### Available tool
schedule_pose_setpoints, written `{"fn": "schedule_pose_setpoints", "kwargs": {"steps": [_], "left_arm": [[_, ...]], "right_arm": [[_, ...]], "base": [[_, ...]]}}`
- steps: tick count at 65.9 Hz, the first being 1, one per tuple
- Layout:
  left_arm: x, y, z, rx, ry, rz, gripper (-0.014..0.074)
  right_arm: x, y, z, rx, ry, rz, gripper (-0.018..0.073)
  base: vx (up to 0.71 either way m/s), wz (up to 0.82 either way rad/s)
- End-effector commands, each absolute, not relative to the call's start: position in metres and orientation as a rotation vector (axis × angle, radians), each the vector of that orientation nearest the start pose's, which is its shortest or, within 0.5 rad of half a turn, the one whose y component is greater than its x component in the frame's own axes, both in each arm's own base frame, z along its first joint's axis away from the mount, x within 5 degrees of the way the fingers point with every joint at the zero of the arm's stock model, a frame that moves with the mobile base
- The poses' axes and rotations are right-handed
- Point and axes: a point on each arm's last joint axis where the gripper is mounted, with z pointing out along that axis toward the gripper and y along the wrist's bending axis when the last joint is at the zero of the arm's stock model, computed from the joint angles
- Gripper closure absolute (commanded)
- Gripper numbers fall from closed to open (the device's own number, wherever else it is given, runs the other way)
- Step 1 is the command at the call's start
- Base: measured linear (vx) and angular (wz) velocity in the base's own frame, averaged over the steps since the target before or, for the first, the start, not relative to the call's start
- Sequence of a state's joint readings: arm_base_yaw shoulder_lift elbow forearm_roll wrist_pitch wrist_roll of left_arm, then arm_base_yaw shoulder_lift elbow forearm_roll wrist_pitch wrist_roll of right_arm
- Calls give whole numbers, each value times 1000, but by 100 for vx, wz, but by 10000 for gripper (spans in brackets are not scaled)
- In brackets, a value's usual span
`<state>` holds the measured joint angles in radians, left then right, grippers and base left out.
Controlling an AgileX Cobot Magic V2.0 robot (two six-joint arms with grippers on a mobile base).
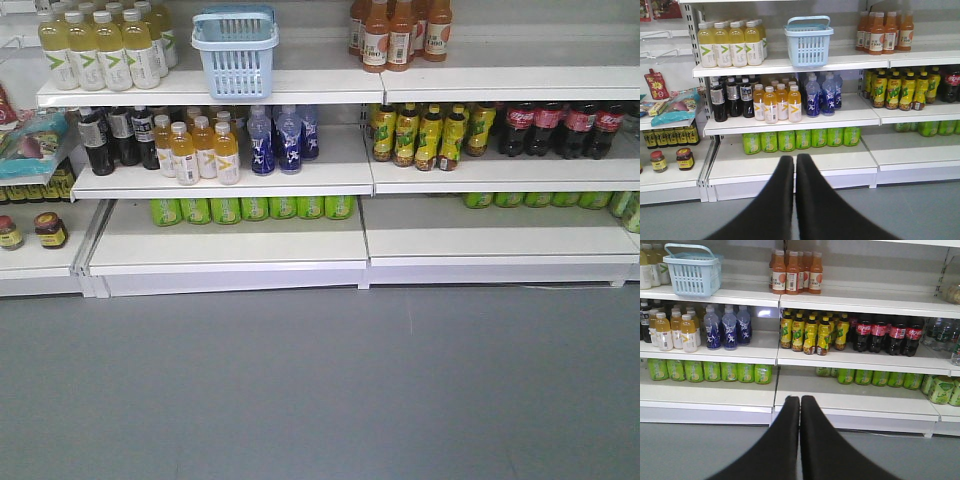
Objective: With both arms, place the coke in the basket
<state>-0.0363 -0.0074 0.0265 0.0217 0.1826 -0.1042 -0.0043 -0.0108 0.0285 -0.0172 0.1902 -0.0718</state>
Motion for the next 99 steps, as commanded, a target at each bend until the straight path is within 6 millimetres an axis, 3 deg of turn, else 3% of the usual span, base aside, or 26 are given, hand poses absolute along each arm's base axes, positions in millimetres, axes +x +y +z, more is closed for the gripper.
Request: {"fn": "schedule_pose_setpoints", "kwargs": {"steps": [1,99], "left_arm": [[54,-2,204,-36,1573,-93,603],[54,-2,204,-36,1573,-93,603]], "right_arm": [[56,-1,193,-72,1606,-85,561],[56,-1,192,-72,1608,-85,561]], "base": [[0,0],[2,1]]}}
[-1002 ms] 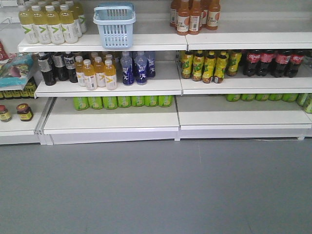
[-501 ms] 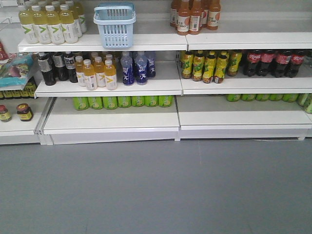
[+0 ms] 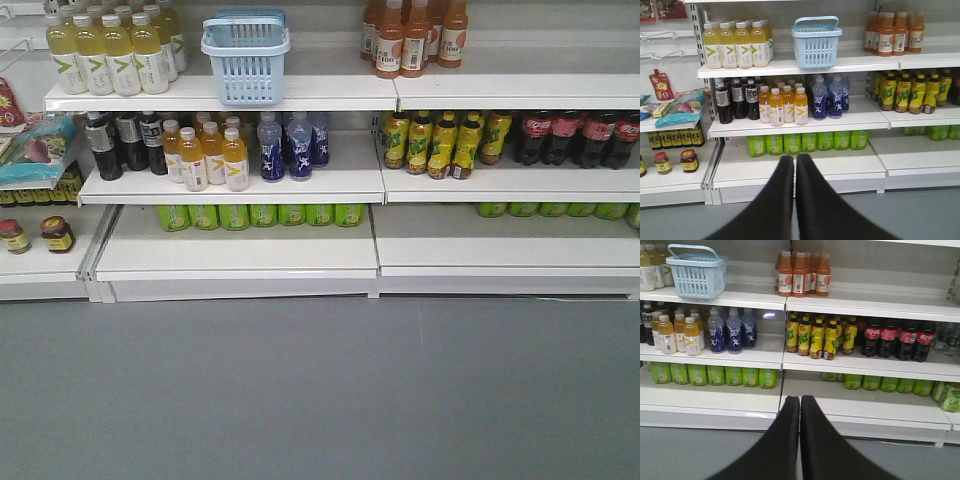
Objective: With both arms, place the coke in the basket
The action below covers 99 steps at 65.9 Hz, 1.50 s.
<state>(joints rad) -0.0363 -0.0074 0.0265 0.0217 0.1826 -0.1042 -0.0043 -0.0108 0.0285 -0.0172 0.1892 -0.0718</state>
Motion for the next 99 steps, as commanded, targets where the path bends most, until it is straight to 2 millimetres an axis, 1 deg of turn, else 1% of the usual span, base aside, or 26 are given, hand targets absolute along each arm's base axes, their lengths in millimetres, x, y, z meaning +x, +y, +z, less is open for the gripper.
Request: {"fn": "schedule_pose_setpoints", "kwargs": {"steps": [1,99], "left_arm": [[54,-2,204,-36,1573,-93,603],[54,-2,204,-36,1573,-93,603]], "right_arm": [[56,-1,192,-72,1608,-85,561],[56,-1,192,-72,1609,-85,561]], "base": [[8,5],[5,-2]]}}
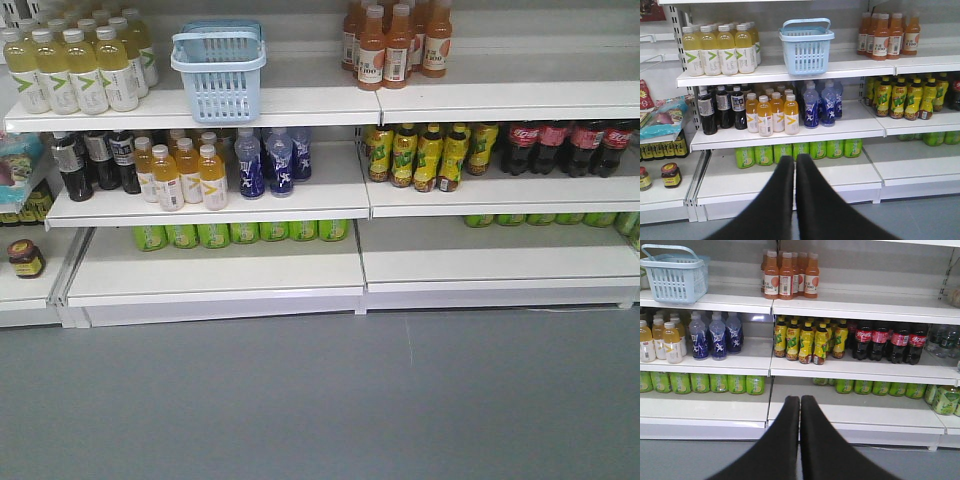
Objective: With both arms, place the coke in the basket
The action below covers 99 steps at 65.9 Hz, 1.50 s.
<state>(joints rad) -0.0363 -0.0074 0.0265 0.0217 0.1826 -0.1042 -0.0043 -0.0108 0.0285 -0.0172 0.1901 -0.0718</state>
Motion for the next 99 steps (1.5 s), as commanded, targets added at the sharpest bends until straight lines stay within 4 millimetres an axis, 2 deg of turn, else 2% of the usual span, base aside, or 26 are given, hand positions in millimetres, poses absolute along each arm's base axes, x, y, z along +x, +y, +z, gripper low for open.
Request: {"fn": "schedule_pose_setpoints", "kwargs": {"steps": [1,99], "left_arm": [[54,-2,204,-36,1573,-93,603],[54,-2,204,-36,1573,-93,603]], "right_arm": [[56,-1,192,-72,1609,-85,561],[56,-1,192,-72,1609,-85,561]], "base": [[5,0],[4,0]]}}
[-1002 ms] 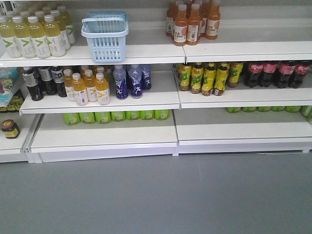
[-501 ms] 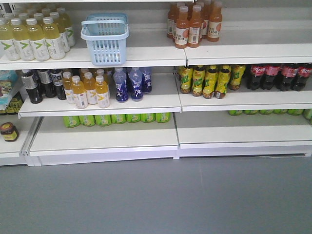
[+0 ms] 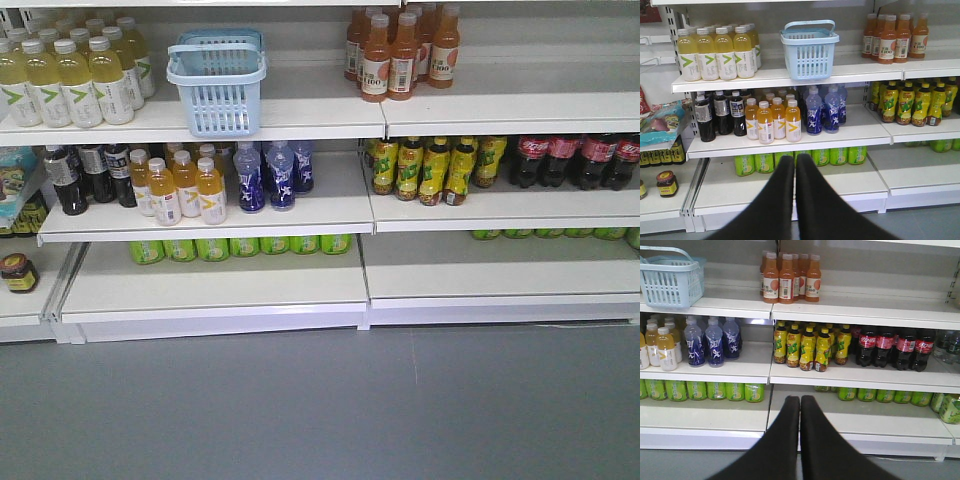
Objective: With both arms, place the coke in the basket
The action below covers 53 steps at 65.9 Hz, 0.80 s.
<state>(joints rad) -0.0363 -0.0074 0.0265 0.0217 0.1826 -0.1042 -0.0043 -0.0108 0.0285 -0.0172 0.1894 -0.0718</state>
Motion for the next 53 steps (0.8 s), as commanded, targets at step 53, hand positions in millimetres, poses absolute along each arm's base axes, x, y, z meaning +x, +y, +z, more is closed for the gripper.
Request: {"fn": "schedule_pose_setpoints", "kwargs": {"steps": [53], "left_arm": [[54,-2,204,-36,1573,-93,603]], "right_arm": [[56,-1,192,-72,1609,-85,561]], "base": [[4,3]]}}
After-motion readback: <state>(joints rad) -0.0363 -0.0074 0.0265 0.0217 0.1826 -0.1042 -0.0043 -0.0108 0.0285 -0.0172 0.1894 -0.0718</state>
